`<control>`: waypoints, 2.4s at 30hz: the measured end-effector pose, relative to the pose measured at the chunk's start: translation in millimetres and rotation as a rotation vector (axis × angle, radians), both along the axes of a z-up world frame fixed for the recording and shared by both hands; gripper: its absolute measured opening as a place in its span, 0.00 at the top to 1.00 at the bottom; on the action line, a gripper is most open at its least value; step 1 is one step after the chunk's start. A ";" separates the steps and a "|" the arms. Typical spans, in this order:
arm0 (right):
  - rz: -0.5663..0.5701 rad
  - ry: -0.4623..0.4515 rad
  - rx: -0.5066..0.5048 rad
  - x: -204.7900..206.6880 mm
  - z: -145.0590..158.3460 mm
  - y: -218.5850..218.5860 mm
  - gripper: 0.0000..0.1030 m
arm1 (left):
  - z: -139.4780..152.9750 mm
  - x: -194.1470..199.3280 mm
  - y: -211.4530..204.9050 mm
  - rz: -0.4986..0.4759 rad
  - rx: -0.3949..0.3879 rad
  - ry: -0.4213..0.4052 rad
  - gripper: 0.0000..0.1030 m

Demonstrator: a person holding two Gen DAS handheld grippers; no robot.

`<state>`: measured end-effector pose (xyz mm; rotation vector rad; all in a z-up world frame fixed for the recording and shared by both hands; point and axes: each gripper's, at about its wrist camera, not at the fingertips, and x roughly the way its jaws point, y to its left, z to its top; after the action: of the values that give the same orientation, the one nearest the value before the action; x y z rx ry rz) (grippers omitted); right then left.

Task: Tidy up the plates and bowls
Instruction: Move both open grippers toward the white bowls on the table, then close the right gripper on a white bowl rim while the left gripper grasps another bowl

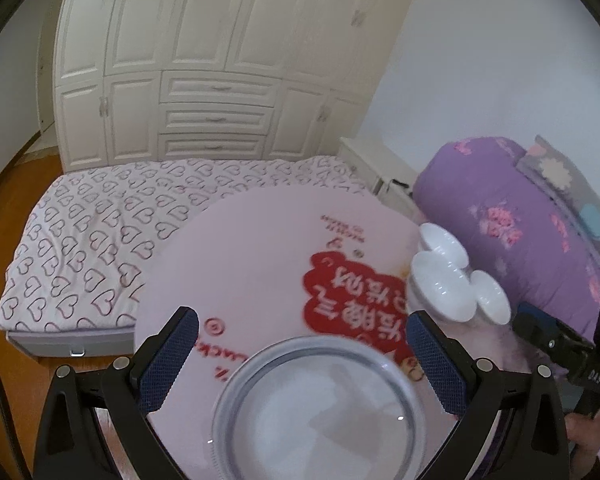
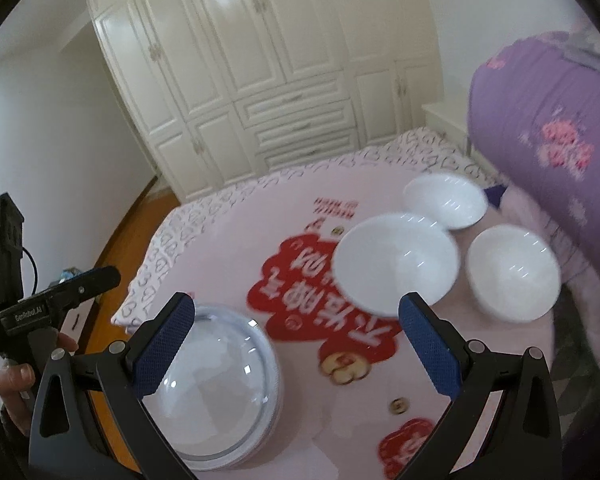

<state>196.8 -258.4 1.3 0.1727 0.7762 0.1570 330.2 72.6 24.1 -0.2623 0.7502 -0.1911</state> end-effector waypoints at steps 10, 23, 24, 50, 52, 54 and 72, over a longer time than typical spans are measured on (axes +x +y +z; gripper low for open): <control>-0.063 -0.030 -0.040 8.8 25.7 -56.6 0.00 | 9.8 27.9 -27.9 -0.043 -0.041 0.011 0.01; -0.038 0.061 -0.036 48.5 8.2 -105.7 0.00 | -21.8 99.2 -75.4 -0.061 -0.065 0.160 0.01; -0.029 0.073 -0.042 52.1 4.5 -106.3 0.00 | -23.6 102.5 -79.1 -0.064 -0.064 0.168 0.01; 0.104 0.209 -0.096 101.5 -43.8 -105.5 0.20 | -91.3 170.0 -146.9 -0.087 -0.038 0.306 0.04; 0.108 0.216 -0.095 104.1 -45.1 -105.3 0.25 | -92.8 172.5 -151.2 -0.092 -0.032 0.303 0.05; 0.114 0.225 -0.095 107.1 -47.4 -105.1 0.25 | -96.1 176.3 -157.1 -0.097 -0.019 0.304 0.05; 0.154 0.354 -0.156 131.8 -80.6 -94.0 0.64 | -141.8 219.0 -190.1 -0.170 -0.089 0.427 0.61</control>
<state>328.6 -352.4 -79.3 -0.0095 1.1507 0.2139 549.2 -117.6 -117.7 -0.3287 1.1905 -0.3359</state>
